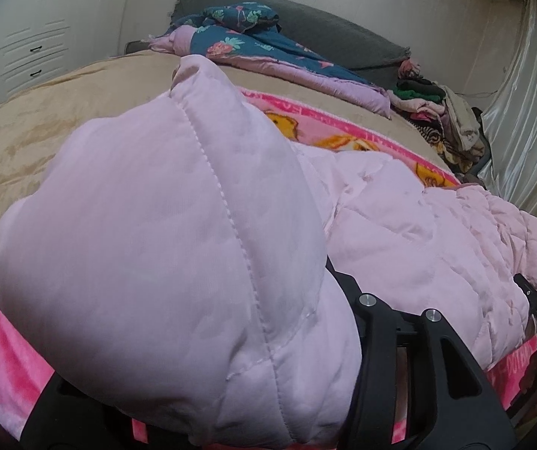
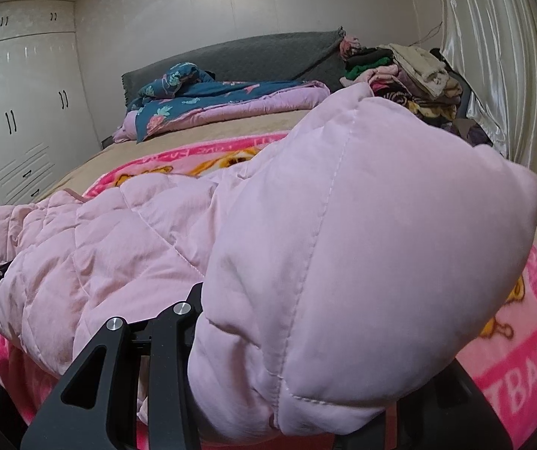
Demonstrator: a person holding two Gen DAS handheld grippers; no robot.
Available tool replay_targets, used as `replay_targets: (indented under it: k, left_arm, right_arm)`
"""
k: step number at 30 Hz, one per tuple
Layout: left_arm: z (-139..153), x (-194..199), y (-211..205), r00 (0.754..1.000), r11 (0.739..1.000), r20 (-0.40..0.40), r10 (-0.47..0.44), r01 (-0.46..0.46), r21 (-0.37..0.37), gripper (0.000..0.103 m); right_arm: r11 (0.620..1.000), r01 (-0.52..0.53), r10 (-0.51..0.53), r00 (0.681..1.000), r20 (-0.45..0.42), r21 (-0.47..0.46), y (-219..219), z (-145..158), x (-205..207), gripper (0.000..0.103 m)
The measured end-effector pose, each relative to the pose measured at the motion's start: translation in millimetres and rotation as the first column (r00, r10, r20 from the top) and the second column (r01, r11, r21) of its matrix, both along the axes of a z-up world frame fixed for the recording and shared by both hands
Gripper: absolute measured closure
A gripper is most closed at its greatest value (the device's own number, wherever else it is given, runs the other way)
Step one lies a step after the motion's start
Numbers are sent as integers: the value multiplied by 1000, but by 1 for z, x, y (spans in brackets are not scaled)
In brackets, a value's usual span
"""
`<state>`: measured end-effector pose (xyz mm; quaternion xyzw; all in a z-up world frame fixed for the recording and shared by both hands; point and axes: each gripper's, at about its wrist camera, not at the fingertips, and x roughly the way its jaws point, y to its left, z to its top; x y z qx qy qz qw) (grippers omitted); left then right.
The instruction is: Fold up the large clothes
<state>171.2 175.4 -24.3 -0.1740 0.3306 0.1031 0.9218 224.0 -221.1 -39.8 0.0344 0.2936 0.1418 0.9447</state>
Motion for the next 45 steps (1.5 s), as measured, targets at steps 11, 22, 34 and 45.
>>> replay_targets:
  k: [11,22,34,45]
  left_arm:
    - [-8,-14,10,1000,1000,-24,5,-6,-21,59]
    - [-14,-14,17,999,999,-34,9,-10,-39,53]
    - [-17,-15,16,999,999,-44,13,-15,-46,51]
    - [-13,-23,14,998,998,-63,15,-19,-60,48]
  right_arm:
    - [999,19,-17,999,-52,48,-9,-15,-18,64]
    - [989,58,-39,990,-139,138,-24,-38,-14,53]
    - [979,74,-27,970,-240,192,-35,-38,-15,28]
    - [985,55,-7,961,-277,164,-46,-31,-33,13]
